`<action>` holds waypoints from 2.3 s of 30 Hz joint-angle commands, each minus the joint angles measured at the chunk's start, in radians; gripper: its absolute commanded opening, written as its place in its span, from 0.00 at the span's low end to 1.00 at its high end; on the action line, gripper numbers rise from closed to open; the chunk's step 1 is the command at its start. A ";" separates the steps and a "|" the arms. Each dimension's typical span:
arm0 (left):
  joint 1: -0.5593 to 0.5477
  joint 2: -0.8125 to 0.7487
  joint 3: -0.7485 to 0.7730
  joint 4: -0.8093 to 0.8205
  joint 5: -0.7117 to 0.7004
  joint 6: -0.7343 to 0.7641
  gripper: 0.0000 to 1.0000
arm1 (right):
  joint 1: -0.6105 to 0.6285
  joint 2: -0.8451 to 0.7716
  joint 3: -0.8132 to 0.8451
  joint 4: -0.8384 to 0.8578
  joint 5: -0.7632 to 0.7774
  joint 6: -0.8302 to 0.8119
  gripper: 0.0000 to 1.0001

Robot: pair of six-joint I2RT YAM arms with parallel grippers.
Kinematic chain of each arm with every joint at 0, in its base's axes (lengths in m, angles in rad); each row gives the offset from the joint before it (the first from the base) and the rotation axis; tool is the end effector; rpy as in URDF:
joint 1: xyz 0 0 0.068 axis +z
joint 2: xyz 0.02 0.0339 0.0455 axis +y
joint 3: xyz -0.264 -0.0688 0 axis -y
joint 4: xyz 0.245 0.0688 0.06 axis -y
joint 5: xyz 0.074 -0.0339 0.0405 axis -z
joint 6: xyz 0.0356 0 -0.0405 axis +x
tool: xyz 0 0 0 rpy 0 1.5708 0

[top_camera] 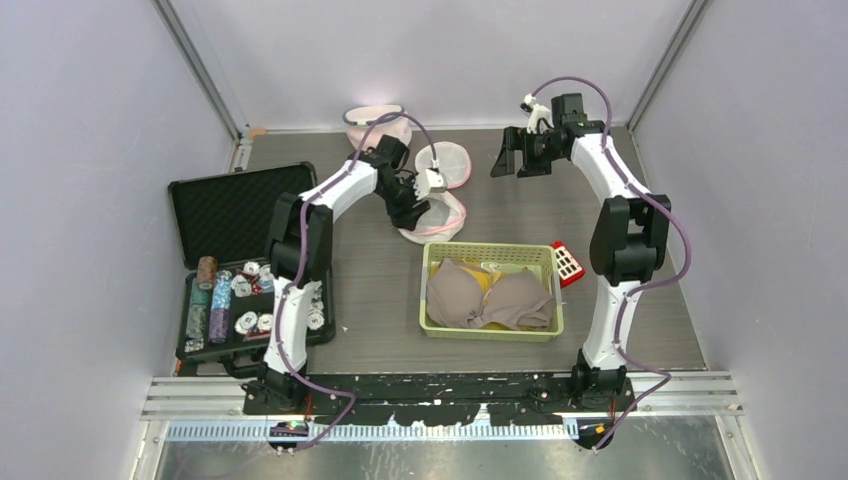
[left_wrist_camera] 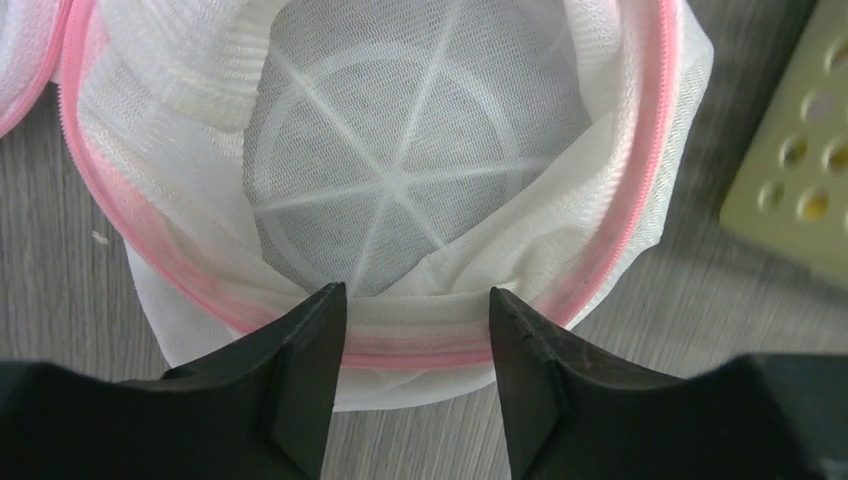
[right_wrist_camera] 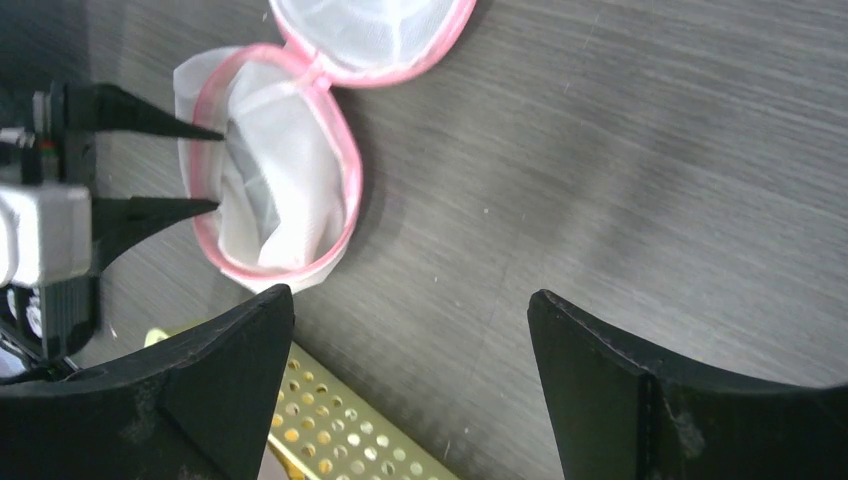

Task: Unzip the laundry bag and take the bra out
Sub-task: Close the laundry bag at the center of the board.

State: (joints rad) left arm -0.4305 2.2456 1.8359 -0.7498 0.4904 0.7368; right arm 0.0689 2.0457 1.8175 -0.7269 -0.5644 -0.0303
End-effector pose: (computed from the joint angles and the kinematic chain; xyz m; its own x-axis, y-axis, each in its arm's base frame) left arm 0.4253 -0.2138 0.1805 -0.2546 0.7692 -0.5862 0.9591 0.2785 -0.0511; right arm 0.4507 0.0502 0.2663 -0.8030 -0.0811 -0.5905 -0.3909 0.8196 0.4190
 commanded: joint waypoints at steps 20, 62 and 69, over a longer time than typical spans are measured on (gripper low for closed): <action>0.125 -0.237 -0.045 -0.231 0.041 0.508 0.61 | 0.117 0.302 0.208 0.306 -0.008 0.311 0.81; 0.222 -0.414 -0.593 0.395 -0.111 -1.153 0.42 | 0.171 0.387 0.262 0.385 -0.004 0.370 0.24; 0.202 -0.417 -0.613 0.353 -0.159 -1.129 0.42 | 0.167 0.384 0.264 0.396 -0.021 0.391 0.13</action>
State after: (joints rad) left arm -0.2123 1.8400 1.2320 -0.3668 0.3782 -0.4038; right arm 0.2401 2.4901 2.0819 -0.3729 -0.5556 0.3439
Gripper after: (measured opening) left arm 0.421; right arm 0.145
